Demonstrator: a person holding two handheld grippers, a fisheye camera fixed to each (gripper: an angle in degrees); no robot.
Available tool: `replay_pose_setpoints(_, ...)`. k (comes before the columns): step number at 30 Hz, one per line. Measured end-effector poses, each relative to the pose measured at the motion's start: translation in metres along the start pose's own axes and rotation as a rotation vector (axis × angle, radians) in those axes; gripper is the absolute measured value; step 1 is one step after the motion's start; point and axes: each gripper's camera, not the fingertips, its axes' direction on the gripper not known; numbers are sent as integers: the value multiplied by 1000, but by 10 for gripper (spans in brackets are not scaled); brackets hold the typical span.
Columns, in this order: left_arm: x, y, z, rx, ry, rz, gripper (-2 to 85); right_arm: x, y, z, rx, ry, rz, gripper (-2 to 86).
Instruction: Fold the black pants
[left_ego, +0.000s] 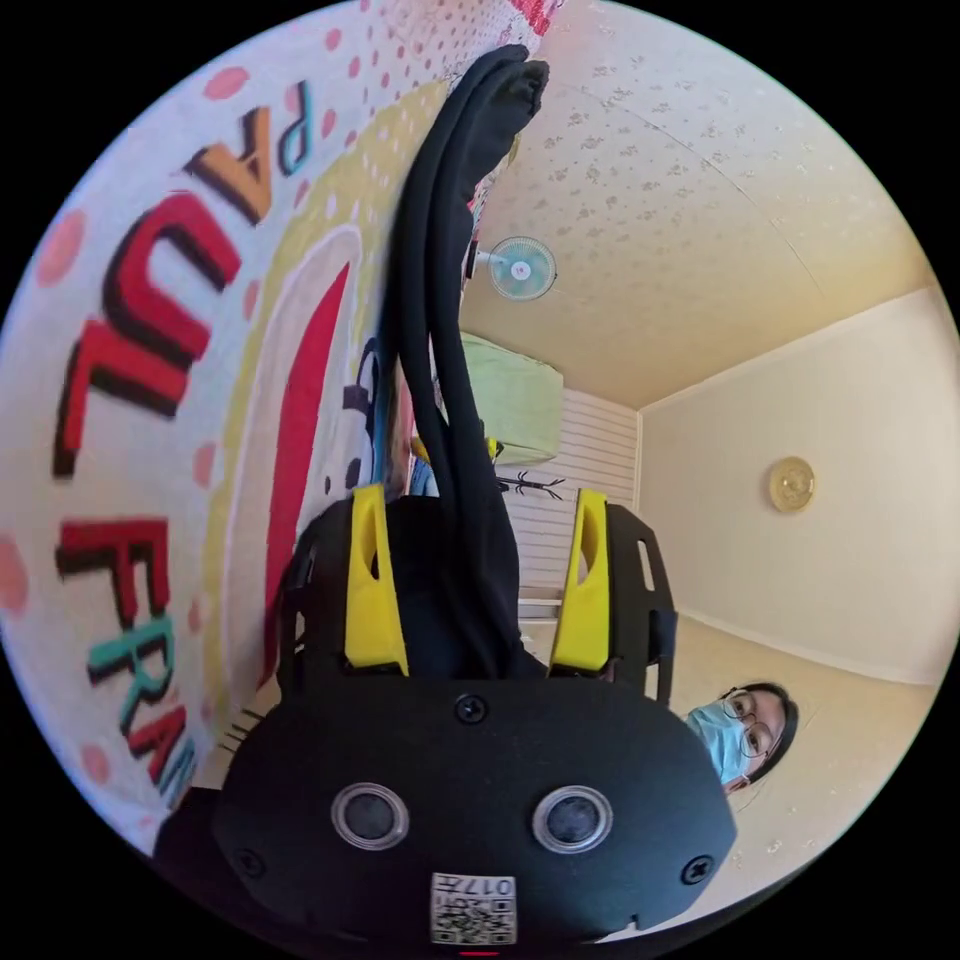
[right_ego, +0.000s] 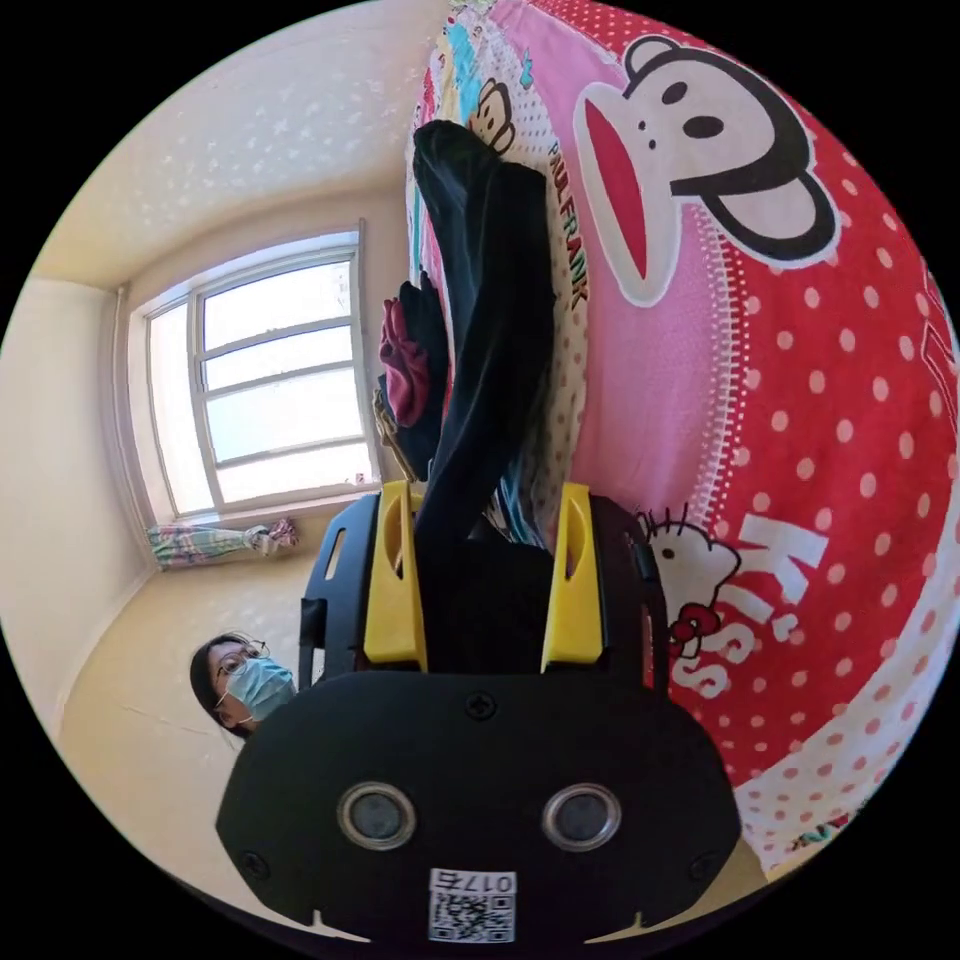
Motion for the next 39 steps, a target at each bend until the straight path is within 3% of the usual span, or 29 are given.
replay_pose_setpoints(8,11,9,51,-7,-34,17,163,13,-32,47,-131,-229,19,172)
replay_pose_setpoints(14,58,53,73,-30,15,158,50,-41,2,30,-70,-354,-126,40)
replay_pose_setpoints(21,205,142,123,-70,-95,544,44,-209,97,17,-87,-259,-457,8)
replay_pose_setpoints(26,335,252,170,-67,-166,857,46,-343,195,18,-93,-191,-710,1)
replay_pose_setpoints(31,413,327,202,-29,-208,1012,47,-465,303,28,-57,-25,-914,-1)
replay_pose_setpoints(34,441,346,214,-36,-158,1056,46,-502,337,35,-40,-28,-981,-2)
replay_pose_setpoints(39,458,330,228,9,-212,1035,45,-520,325,42,19,-15,-948,-2)
